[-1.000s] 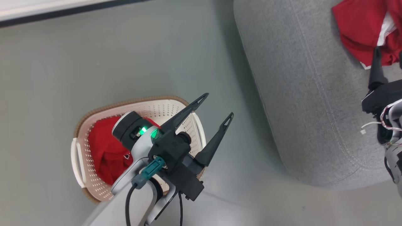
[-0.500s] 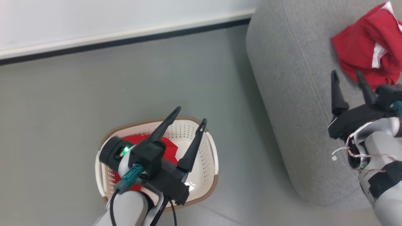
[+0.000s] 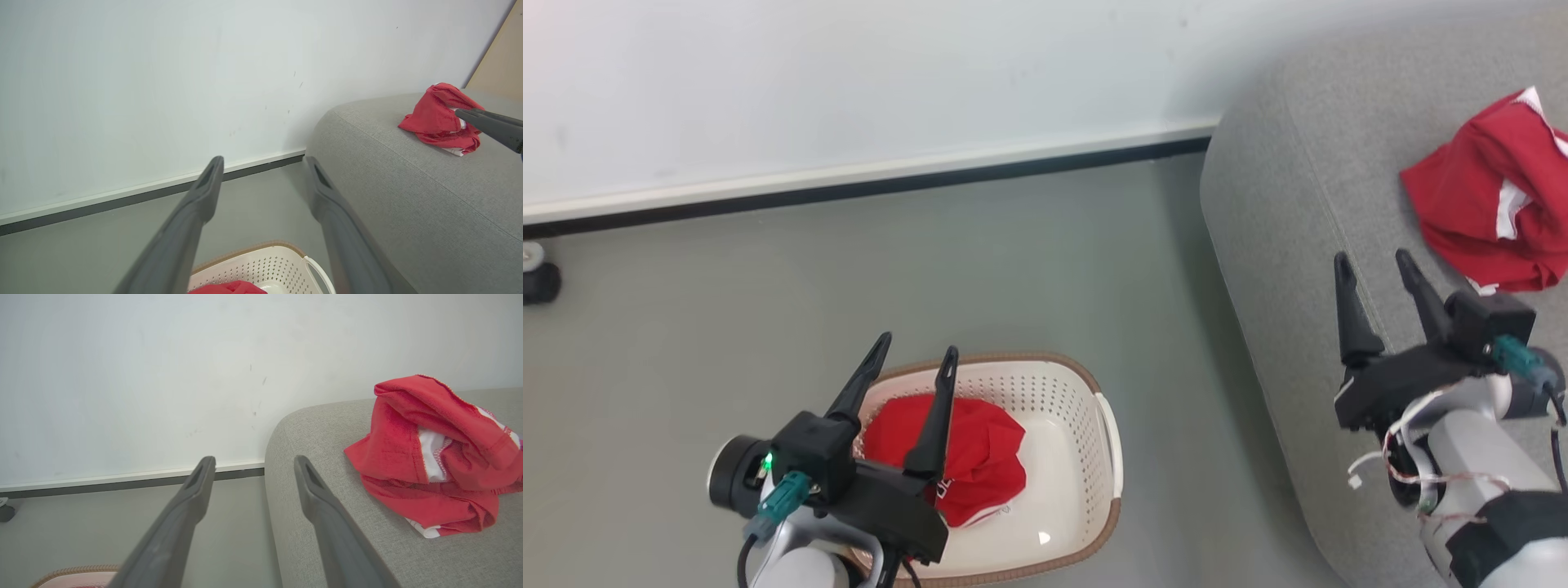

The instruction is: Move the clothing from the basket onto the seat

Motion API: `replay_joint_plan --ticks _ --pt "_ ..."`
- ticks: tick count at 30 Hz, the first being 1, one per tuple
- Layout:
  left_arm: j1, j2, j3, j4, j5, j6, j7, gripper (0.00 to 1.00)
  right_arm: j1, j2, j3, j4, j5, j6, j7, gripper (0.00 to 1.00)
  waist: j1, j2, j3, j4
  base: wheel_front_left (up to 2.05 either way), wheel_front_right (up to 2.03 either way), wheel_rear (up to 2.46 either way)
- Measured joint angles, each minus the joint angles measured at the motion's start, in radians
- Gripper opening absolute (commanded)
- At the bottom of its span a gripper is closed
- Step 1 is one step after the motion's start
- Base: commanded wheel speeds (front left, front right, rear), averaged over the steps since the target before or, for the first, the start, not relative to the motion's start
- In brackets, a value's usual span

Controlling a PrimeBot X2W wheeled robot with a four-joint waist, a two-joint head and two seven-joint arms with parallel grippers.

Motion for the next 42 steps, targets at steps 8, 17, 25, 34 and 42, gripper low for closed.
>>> replay_joint_plan --ticks 8,17,25,34,42 --pt "0.054 0.004 0.049 0.009 -0.027 0.023 -0.017 1.00 0.077 0.001 0.008 -0.063 -0.011 -0.010 0.000 1.00 0.0000 0.0000 -0.054 0.029 0.00 0.00 0.00" --pt "0.097 0.004 0.100 0.017 -0.036 0.033 -0.030 1.00 0.159 0.015 0.022 -0.116 -0.018 -0.026 0.000 1.00 0.0001 0.0000 -0.103 0.051 0.00 0.00 0.00" --pt "0.143 0.009 0.138 0.021 -0.044 0.042 -0.035 1.00 0.205 0.019 0.030 -0.150 -0.028 -0.035 0.000 1.00 0.0001 -0.0001 -0.139 0.056 0.00 0.00 0.00" --pt "0.182 0.009 0.167 0.021 -0.044 0.044 -0.035 1.00 0.255 0.005 0.021 -0.201 -0.039 -0.045 0.000 1.00 0.0002 -0.0001 -0.175 0.054 0.00 0.00 0.00" --pt "0.194 -0.001 0.180 0.018 -0.044 0.050 -0.034 1.00 0.273 0.002 0.017 -0.237 -0.044 -0.054 0.009 1.00 0.0002 0.0001 -0.187 0.053 0.00 0.00 0.00"
